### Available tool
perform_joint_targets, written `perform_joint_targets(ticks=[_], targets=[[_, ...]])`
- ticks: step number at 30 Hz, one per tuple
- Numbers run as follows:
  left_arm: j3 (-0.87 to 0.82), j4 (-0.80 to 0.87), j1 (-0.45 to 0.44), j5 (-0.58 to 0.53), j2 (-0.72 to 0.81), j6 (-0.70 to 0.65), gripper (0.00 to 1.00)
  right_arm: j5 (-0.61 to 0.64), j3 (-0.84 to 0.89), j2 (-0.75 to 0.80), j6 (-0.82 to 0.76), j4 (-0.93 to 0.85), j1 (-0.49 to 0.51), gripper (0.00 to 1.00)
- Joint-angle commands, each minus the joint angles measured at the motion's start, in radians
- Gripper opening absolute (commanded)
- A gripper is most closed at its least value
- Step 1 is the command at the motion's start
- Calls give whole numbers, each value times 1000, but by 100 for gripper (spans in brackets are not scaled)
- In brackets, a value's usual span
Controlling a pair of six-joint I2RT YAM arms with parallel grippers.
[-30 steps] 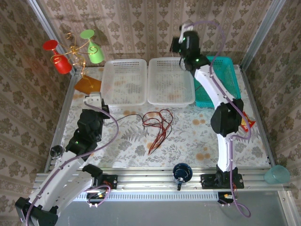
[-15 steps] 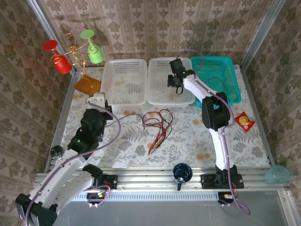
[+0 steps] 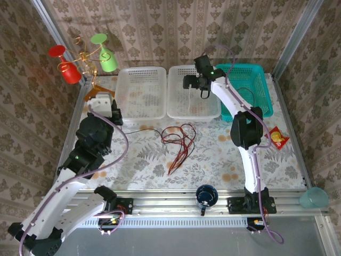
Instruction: Untangle the cables
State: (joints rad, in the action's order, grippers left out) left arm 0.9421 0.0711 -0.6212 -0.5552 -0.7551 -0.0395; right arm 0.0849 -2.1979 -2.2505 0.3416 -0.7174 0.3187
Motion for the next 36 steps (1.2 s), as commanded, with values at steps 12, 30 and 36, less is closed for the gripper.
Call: perform_joint_targets(ticks=[12,30,36], targets=[[401,-118,-6,112,-197,-250,0,-295,231,404,138,114,-85,100],[1021,-471,41,368,-754,-741,0,-330,570,634,154,224,-148,100],[1059,-534,96,385,-876,-809,0,-349,603,676,136,217,-181,100]])
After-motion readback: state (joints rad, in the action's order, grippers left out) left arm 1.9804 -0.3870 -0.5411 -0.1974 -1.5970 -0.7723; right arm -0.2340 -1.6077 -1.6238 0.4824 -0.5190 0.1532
